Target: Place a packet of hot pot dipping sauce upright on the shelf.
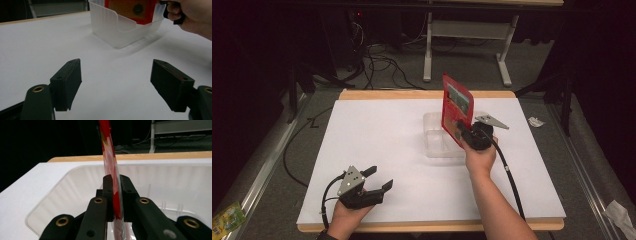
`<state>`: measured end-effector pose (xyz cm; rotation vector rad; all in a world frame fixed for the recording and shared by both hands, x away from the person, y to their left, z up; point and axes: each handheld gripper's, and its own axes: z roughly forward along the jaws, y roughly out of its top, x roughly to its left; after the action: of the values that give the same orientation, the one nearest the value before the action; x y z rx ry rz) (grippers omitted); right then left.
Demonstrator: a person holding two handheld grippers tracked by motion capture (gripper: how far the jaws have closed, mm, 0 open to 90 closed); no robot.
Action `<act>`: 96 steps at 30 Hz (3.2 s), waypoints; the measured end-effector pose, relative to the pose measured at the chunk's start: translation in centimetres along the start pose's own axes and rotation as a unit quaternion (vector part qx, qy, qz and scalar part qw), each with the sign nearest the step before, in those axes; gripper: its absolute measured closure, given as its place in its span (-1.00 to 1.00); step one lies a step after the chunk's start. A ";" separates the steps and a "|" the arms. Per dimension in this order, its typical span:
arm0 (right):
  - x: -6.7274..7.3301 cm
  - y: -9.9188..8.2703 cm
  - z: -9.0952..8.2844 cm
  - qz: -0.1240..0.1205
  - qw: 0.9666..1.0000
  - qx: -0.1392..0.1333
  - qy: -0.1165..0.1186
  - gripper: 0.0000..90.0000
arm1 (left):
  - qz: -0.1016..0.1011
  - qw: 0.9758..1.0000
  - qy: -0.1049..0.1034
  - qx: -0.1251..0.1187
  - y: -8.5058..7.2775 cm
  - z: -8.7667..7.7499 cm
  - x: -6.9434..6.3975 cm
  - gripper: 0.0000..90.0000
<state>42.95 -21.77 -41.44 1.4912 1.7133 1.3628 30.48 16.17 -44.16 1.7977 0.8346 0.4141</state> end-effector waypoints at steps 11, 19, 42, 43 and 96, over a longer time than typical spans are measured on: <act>-0.4 -1.4 0.3 0.000 1.000 0.011 0.009 0.89 | 0.002 1.000 -0.003 0.002 0.0 0.1 -0.1 -0.43; -0.5 -1.9 0.0 -0.015 1.000 0.015 0.017 0.87 | 0.003 1.000 -0.004 0.004 0.0 0.1 -0.1 -0.43; -1.0 -0.1 -1.7 -0.048 0.996 0.043 0.054 -0.67 | 0.004 1.000 -0.006 0.012 -0.1 0.8 -0.1 -0.43; -1.1 -0.1 -1.9 -0.050 0.996 0.044 0.056 -0.67 | 0.004 1.000 -0.006 0.012 -0.1 0.8 -0.1 -0.43; -5.9 -8.2 -16.2 -0.094 0.993 0.041 0.058 -0.67 | 0.005 0.999 -0.016 0.031 -0.8 1.7 -1.4 -0.53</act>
<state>27.19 -32.31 -43.98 1.2771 1.9492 1.3175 30.34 14.22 -45.37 1.8612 0.8249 0.3682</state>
